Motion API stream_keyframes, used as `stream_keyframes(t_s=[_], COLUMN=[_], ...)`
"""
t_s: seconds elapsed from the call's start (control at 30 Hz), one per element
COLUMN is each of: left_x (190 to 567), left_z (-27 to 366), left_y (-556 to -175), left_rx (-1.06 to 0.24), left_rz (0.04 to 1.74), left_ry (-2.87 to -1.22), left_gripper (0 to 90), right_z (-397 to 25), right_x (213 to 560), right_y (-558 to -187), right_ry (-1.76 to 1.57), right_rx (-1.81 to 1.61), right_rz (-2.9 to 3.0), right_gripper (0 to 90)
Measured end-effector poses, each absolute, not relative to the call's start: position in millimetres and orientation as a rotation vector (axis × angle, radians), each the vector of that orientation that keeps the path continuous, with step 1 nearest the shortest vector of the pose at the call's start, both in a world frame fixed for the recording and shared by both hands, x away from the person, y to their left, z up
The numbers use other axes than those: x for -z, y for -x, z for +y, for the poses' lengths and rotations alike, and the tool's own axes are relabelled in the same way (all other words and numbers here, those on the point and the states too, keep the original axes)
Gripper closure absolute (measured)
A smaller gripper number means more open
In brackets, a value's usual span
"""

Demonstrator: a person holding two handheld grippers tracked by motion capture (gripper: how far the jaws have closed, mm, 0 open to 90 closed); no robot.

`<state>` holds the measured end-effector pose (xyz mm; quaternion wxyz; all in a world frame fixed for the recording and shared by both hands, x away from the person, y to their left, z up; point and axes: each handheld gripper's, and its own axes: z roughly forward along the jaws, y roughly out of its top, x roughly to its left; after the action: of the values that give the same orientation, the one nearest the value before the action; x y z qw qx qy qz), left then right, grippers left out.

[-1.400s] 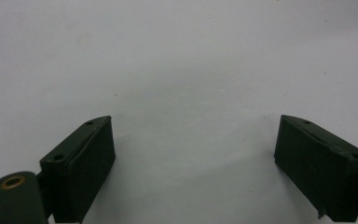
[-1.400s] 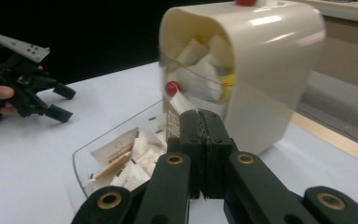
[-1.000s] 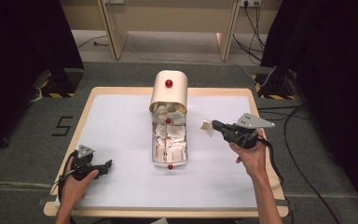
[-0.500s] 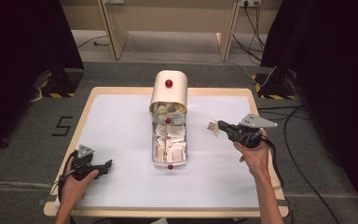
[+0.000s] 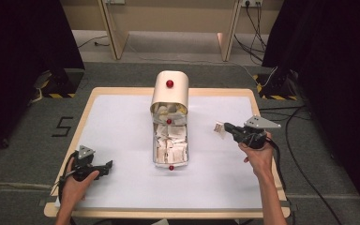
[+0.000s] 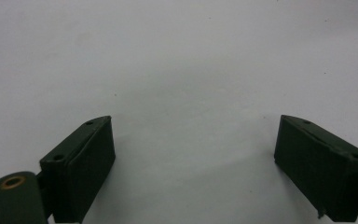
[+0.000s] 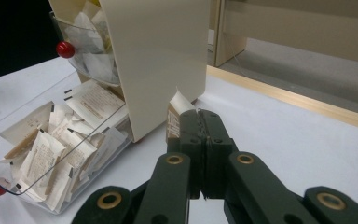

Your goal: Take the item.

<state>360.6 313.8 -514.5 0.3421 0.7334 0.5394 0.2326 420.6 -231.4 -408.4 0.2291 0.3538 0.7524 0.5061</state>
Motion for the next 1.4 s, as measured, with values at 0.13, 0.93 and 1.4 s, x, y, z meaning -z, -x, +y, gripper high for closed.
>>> stream_keyframes(t_s=[0.13,0.93,1.4], left_x=[514.5,514.5,514.5], left_z=[313.8,313.8,313.8], left_y=[-360.6,-360.7,-360.6], left_rx=[-0.605,-0.604,-0.605], left_rz=[1.403,1.402,1.403], left_ry=[-1.907,-1.907,-1.907], left_gripper=[11.3,11.3,11.3], right_z=[-234.7,-249.0,-251.8], right_x=[413.4,446.1,457.7], right_y=[-422.6,-433.1,-435.9], right_ry=[-0.994,-1.114,-1.146], right_rx=[-1.373,-1.267,-1.232], right_rz=[2.076,2.107,2.128], right_gripper=[89.4,89.3,89.1])
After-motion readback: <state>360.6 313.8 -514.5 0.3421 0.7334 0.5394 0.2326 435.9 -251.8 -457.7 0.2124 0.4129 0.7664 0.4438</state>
